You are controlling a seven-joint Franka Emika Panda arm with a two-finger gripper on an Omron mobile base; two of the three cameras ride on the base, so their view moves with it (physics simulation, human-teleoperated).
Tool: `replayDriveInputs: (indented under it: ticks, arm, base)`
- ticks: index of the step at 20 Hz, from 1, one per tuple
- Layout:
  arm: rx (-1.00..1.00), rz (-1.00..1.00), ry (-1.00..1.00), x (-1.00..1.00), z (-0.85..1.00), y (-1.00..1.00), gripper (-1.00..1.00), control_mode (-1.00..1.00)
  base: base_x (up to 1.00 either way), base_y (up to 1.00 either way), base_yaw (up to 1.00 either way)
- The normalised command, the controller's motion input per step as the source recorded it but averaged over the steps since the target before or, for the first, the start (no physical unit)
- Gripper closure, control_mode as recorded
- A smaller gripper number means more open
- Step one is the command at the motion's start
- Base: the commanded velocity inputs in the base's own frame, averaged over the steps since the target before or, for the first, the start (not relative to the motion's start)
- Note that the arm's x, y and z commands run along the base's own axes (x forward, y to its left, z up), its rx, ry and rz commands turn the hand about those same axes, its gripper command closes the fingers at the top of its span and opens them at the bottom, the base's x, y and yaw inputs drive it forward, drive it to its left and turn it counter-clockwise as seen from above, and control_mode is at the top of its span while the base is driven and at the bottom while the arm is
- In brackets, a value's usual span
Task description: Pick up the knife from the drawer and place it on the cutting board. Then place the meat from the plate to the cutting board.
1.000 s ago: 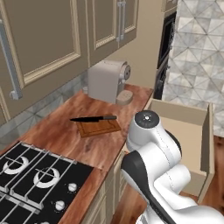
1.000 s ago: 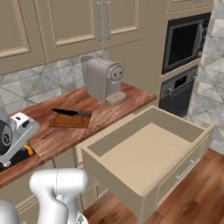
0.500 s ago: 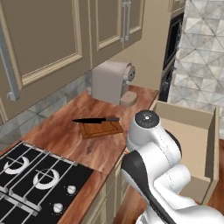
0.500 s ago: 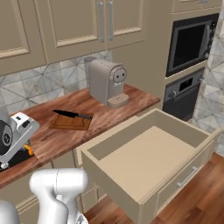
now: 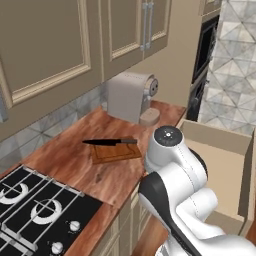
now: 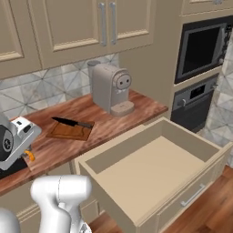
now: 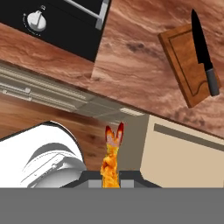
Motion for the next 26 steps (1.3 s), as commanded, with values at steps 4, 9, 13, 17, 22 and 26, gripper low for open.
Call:
replayDriveInputs:
  ticks: [4, 9, 13, 17, 22, 26]
  arm:
    - [0.00, 0.00, 0.00, 0.00, 0.00, 0.00, 1.00, 1.00]
    - [0.02, 0.06, 0.00, 0.34, 0.00, -0.13, 1.00, -1.00]
    - [0.02, 0.04, 0.00, 0.48, 0.00, -0.10, 1.00, -1.00]
    - [0.00, 0.01, 0.01, 0.63, 0.00, -0.01, 1.00, -1.00]
    - [0.00, 0.00, 0.03, 0.70, -0.06, 0.05, 1.00, -1.00]
    - [0.00, 0.00, 0.04, 0.63, -0.14, 0.09, 1.00, -1.00]
  base:
    - [0.28, -0.17, 0.08]
    - [0.00, 0.00, 0.00]
    - [0.00, 0.00, 0.00]
    - [0.00, 0.00, 0.00]
    - [0.00, 0.00, 0.00]
    - [0.00, 0.00, 0.00]
